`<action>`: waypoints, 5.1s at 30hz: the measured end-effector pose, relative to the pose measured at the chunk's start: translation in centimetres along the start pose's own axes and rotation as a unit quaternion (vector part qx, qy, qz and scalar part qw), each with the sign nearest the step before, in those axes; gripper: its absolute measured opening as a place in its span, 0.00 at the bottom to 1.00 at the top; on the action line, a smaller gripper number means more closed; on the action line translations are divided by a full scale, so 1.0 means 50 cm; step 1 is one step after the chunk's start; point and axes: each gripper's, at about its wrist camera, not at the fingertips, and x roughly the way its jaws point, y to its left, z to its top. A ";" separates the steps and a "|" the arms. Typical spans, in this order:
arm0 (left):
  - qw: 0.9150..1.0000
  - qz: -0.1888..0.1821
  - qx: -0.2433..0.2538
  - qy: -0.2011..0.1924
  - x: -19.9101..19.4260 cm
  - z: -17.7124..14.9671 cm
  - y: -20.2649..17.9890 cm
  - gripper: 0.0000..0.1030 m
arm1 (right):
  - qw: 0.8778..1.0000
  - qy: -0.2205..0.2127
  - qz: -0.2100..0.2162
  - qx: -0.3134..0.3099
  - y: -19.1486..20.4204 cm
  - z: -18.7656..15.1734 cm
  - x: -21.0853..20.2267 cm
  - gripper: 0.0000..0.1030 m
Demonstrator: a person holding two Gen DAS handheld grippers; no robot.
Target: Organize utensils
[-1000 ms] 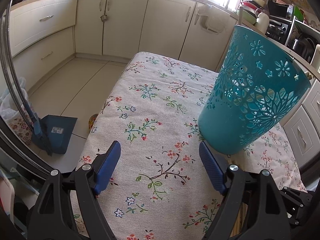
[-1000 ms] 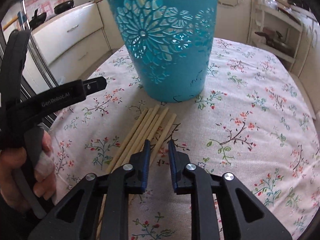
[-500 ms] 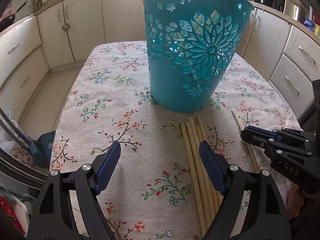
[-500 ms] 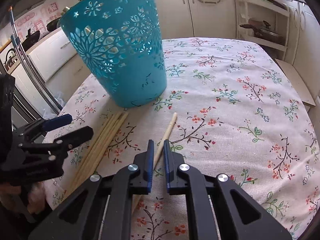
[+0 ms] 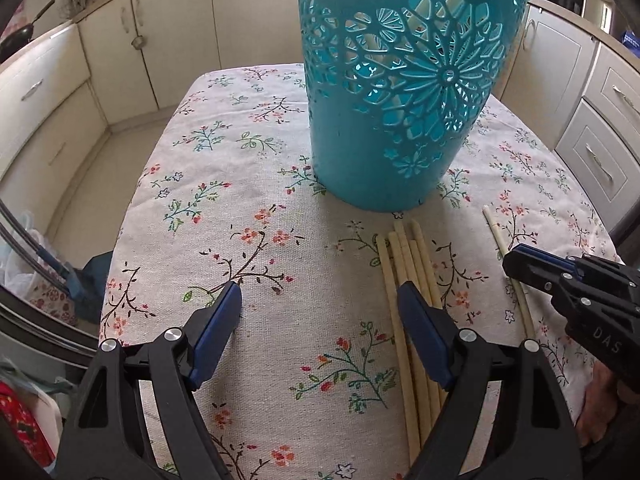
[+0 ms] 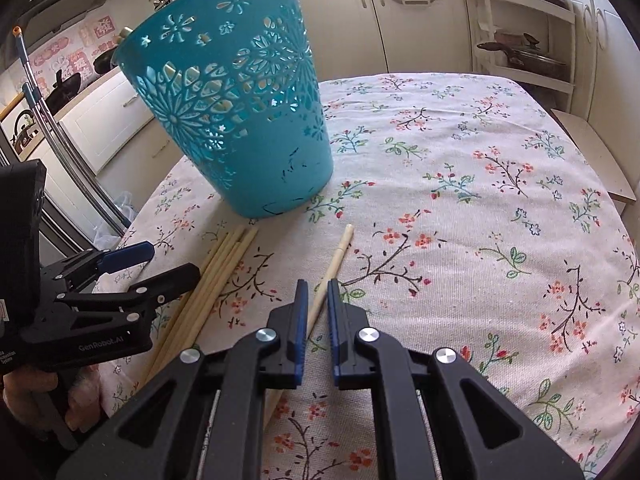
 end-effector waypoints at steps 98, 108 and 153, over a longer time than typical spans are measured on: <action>0.933 -0.096 -0.109 -0.329 -0.195 0.383 0.009 0.05 | 0.999 0.009 0.046 0.017 -0.048 0.021 0.002 0.18; 0.956 -0.071 -0.065 -0.278 -0.180 0.311 0.000 0.07 | 0.999 0.009 0.046 0.017 -0.049 0.022 0.001 0.18; 0.989 0.039 -0.119 -0.085 0.002 0.059 0.112 0.87 | 0.998 0.005 0.055 0.041 -0.055 0.026 -0.072 0.06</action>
